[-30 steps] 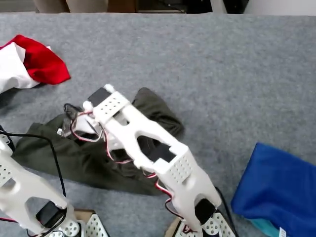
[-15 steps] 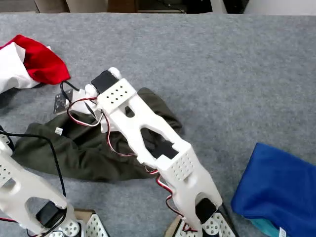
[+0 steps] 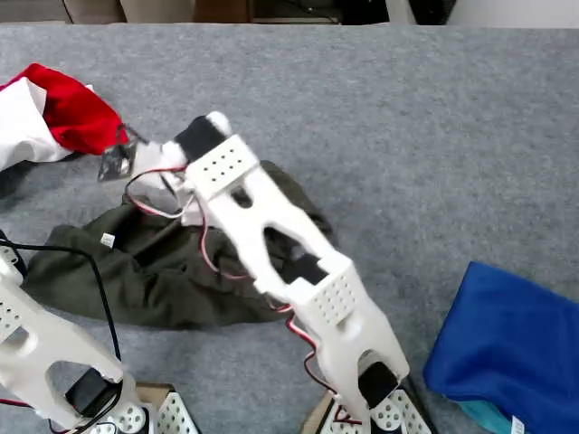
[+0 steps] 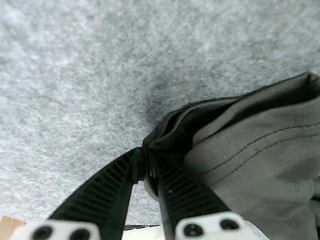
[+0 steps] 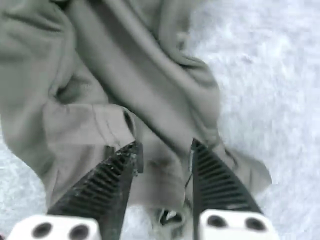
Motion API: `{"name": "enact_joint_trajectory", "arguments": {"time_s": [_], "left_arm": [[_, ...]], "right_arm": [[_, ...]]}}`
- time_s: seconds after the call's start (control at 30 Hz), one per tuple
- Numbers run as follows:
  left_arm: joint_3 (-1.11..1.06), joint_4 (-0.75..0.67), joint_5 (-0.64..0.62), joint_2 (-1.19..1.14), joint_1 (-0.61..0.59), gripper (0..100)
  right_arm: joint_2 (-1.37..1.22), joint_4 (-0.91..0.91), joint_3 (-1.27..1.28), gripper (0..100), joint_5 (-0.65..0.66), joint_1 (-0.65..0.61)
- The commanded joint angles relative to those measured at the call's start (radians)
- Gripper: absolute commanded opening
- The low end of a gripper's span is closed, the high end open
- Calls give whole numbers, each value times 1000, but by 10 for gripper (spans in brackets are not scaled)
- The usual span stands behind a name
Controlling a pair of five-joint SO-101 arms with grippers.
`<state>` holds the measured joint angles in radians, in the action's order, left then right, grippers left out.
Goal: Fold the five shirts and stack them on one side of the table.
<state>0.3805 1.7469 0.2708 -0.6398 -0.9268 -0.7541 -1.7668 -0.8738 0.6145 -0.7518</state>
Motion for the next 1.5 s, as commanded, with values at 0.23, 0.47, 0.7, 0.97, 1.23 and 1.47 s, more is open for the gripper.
{"name": "enact_joint_trajectory", "arguments": {"time_s": [0.23,0.47,0.7,0.97,1.23,1.47], "left_arm": [[2,14,9,56,-11,22],[2,14,9,56,-9,23],[2,14,9,56,-9,23],[2,14,11,56,-9,22],[0,14,11,56,-11,22],[0,14,11,56,-12,22]], "right_arm": [[383,-15,555,16,-37,70],[545,-14,779,58,-94,90],[469,94,875,99,-244,117],[286,71,722,99,-390,171],[156,-8,561,99,-450,174],[150,-9,547,101,-451,168]]}}
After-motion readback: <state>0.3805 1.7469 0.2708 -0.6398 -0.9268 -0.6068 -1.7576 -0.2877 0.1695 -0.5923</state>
